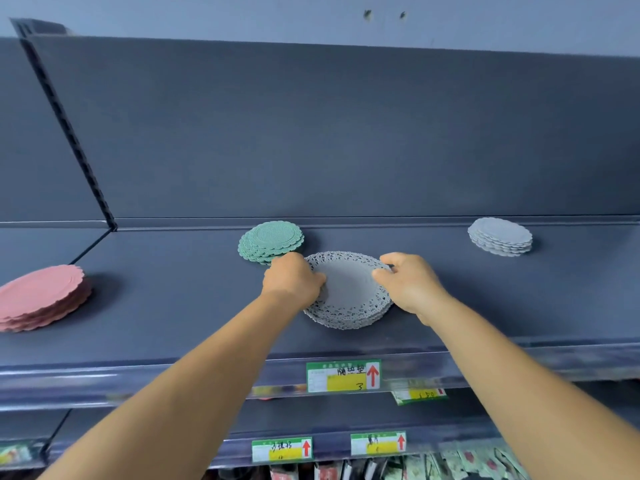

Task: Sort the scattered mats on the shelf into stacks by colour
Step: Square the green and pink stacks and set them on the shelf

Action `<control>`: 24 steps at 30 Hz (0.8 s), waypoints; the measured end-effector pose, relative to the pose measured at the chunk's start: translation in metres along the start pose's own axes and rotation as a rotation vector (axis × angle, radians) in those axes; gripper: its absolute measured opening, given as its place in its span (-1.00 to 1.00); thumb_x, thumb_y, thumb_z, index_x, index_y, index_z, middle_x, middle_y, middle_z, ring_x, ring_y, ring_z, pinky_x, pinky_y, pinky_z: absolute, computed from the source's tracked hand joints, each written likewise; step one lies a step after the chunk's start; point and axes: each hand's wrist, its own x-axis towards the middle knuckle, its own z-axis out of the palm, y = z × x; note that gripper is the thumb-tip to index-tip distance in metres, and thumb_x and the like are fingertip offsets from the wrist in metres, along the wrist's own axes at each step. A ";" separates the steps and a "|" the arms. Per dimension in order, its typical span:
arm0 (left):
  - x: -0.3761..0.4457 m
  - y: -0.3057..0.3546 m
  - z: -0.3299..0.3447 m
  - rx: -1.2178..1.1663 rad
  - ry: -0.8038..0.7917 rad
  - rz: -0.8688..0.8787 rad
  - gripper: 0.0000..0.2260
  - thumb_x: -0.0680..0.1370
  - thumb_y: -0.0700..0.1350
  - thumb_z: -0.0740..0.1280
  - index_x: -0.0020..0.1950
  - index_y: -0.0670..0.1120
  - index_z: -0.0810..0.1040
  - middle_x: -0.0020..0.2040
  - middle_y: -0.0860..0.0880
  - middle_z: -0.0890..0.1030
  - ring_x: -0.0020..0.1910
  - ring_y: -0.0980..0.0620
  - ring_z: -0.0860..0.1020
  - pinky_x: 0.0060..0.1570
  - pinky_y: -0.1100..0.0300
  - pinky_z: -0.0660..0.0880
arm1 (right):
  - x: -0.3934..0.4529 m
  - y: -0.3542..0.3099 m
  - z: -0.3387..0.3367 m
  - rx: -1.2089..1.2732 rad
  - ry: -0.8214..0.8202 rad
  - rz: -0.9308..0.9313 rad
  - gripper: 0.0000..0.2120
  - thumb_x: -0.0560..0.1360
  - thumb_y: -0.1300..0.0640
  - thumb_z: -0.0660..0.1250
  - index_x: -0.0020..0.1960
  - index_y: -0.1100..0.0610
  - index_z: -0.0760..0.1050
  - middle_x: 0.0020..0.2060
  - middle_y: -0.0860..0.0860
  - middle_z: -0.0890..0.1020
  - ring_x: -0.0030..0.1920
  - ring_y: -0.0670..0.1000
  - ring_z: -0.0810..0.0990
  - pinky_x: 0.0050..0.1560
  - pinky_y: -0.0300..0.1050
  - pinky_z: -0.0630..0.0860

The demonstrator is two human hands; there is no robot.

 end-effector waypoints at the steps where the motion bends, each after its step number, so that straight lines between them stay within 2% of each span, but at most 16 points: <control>1: 0.000 -0.001 0.000 0.028 0.016 0.001 -0.67 0.50 -0.04 0.32 -0.38 -0.11 0.28 -0.27 -0.10 0.44 -0.04 -0.20 0.49 -0.27 0.16 0.32 | 0.001 0.001 0.001 -0.034 0.000 -0.013 -0.63 0.53 0.07 0.23 0.30 0.15 0.47 0.04 0.10 0.60 0.03 0.12 0.54 0.00 -0.08 0.45; 2: -0.001 -0.001 0.000 0.048 0.026 0.003 -0.65 0.50 -0.02 0.32 -0.38 -0.11 0.28 -0.30 -0.09 0.43 0.05 -0.22 0.49 -0.23 0.14 0.31 | 0.001 0.001 0.001 -0.080 0.000 -0.025 -0.68 0.52 0.08 0.21 0.20 0.19 0.51 -0.14 0.09 0.56 -0.13 0.11 0.49 -0.14 -0.10 0.40; 3: -0.002 -0.002 0.001 0.063 0.034 0.010 -0.65 0.49 -0.01 0.32 -0.38 -0.12 0.28 -0.30 -0.09 0.44 0.09 -0.23 0.49 -0.21 0.13 0.32 | 0.001 0.001 0.001 -0.128 -0.003 -0.024 -0.72 0.50 0.08 0.20 0.10 0.21 0.52 -0.25 0.07 0.51 -0.20 0.11 0.43 -0.22 -0.11 0.37; 4: -0.002 -0.002 0.001 0.075 0.043 0.023 -0.66 0.49 0.01 0.33 -0.35 -0.14 0.30 -0.22 -0.12 0.49 0.12 -0.24 0.48 -0.18 0.12 0.33 | 0.002 0.002 0.000 -0.165 -0.008 -0.024 -0.75 0.50 0.06 0.19 0.03 0.20 0.52 -0.25 0.05 0.53 -0.19 0.12 0.43 -0.23 -0.09 0.39; 6: -0.003 -0.002 0.002 0.100 0.064 0.043 -0.72 0.48 0.04 0.33 -0.16 -0.18 0.42 0.05 -0.18 0.53 0.16 -0.23 0.46 -0.10 0.07 0.37 | 0.003 0.001 -0.003 -0.231 -0.025 -0.038 -0.75 0.51 0.04 0.19 0.06 0.14 0.53 0.01 0.09 0.60 0.01 0.15 0.48 -0.03 -0.03 0.49; 8: -0.005 -0.002 0.001 0.118 0.080 0.048 -0.65 0.48 0.06 0.34 0.12 -0.17 0.48 0.18 -0.18 0.49 0.21 -0.22 0.42 0.02 0.03 0.41 | 0.002 -0.004 -0.005 -0.313 -0.045 -0.069 -0.66 0.55 0.05 0.17 0.28 0.11 0.47 0.33 0.10 0.45 0.30 0.17 0.36 0.24 -0.01 0.38; 11: -0.009 -0.005 -0.003 0.093 0.120 0.054 -0.56 0.52 0.08 0.29 0.32 -0.13 0.43 0.27 -0.17 0.43 0.31 -0.20 0.36 0.18 -0.01 0.40 | 0.001 -0.016 -0.004 -0.316 -0.062 -0.151 -0.52 0.58 0.05 0.17 0.48 0.07 0.26 0.48 0.01 0.27 0.46 0.11 0.19 0.39 -0.03 0.23; 14: -0.009 -0.013 -0.014 0.047 0.186 0.046 -0.55 0.55 0.09 0.24 0.36 -0.13 0.37 0.31 -0.16 0.40 0.33 -0.19 0.34 0.19 -0.01 0.38 | 0.004 -0.034 0.004 -0.251 -0.080 -0.199 -0.50 0.56 0.02 0.18 0.48 0.04 0.25 0.47 -0.02 0.30 0.45 0.07 0.25 0.34 -0.03 0.33; 16: -0.004 -0.021 -0.025 0.018 0.219 0.026 -0.53 0.55 0.09 0.23 0.37 -0.14 0.33 0.32 -0.15 0.38 0.32 -0.17 0.33 0.16 0.01 0.38 | 0.007 -0.047 0.011 -0.197 -0.111 -0.218 -0.50 0.55 0.01 0.20 0.47 0.04 0.26 0.45 -0.02 0.33 0.39 0.07 0.35 0.16 -0.09 0.44; 18: 0.004 -0.030 -0.037 0.009 0.233 0.007 -0.51 0.56 0.10 0.24 0.39 -0.15 0.30 0.33 -0.14 0.39 0.34 -0.16 0.33 0.16 0.01 0.37 | 0.012 -0.061 0.019 -0.161 -0.143 -0.236 -0.49 0.55 0.00 0.21 0.47 0.05 0.25 0.44 -0.03 0.36 0.34 0.05 0.43 -0.02 -0.17 0.43; 19: 0.010 -0.035 -0.041 0.013 0.232 0.000 -0.50 0.56 0.10 0.24 0.39 -0.16 0.30 0.33 -0.14 0.40 0.34 -0.16 0.33 0.16 0.02 0.36 | 0.015 -0.067 0.024 -0.153 -0.158 -0.240 -0.49 0.55 -0.01 0.21 0.48 0.05 0.25 0.44 -0.03 0.37 0.33 0.05 0.44 -0.03 -0.18 0.42; 24: 0.045 -0.058 -0.053 0.059 0.132 -0.025 -0.58 0.57 0.13 0.18 0.26 -0.17 0.34 0.17 -0.13 0.51 0.23 -0.17 0.42 -0.04 0.06 0.37 | 0.036 -0.095 0.049 -0.147 -0.225 -0.179 -0.43 0.52 -0.04 0.24 0.48 0.08 0.23 0.42 0.00 0.40 0.35 0.07 0.44 0.24 -0.10 0.39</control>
